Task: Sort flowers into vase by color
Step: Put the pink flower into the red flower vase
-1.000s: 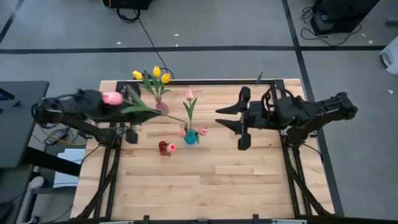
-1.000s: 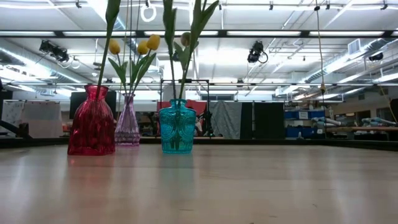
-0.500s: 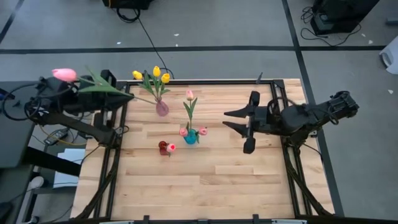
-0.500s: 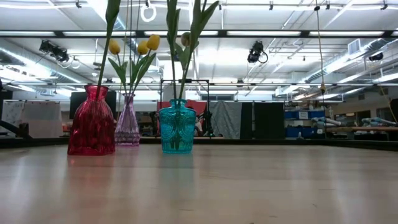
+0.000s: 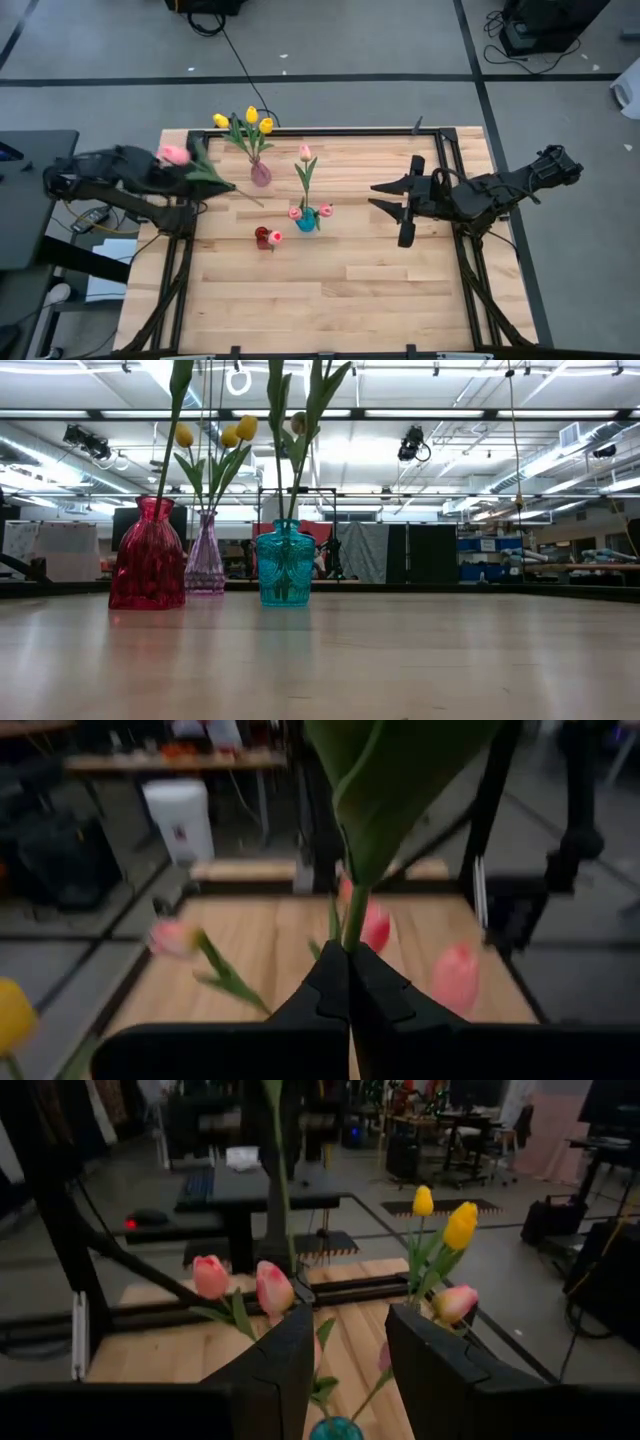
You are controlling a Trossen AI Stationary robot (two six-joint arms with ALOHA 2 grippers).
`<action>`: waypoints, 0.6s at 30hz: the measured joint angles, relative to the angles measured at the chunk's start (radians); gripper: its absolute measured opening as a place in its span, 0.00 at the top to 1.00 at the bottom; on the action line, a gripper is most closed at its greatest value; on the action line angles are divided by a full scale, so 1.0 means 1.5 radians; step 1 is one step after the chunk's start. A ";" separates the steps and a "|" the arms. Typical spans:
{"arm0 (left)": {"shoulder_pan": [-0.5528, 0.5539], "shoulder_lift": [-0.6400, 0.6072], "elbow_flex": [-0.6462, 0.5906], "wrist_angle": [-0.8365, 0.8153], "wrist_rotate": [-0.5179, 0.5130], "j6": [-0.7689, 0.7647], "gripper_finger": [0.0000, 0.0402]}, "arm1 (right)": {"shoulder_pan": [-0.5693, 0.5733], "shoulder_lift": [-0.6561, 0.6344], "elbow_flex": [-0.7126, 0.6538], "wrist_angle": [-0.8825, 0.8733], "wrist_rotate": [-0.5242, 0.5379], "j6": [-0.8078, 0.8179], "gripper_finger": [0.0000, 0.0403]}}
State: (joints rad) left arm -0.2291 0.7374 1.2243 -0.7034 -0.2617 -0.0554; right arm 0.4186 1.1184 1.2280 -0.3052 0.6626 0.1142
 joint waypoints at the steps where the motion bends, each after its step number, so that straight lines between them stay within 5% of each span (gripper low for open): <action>1: 0.000 0.000 -0.012 -0.004 0.005 -0.005 1.00 | 0.001 -0.010 -0.018 0.017 0.001 0.005 0.65; 10: 0.000 0.001 -0.136 0.006 0.031 -0.078 1.00 | 0.021 -0.091 -0.203 0.159 0.002 0.049 0.65; 18: 0.000 0.001 -0.205 0.015 0.078 -0.141 1.00 | 0.021 -0.127 -0.281 0.218 0.002 0.087 0.65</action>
State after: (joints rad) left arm -0.2295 0.7383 0.9167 -0.6816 -0.1440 -0.2667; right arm 0.4507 0.9277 0.8070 0.0220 0.6651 0.2451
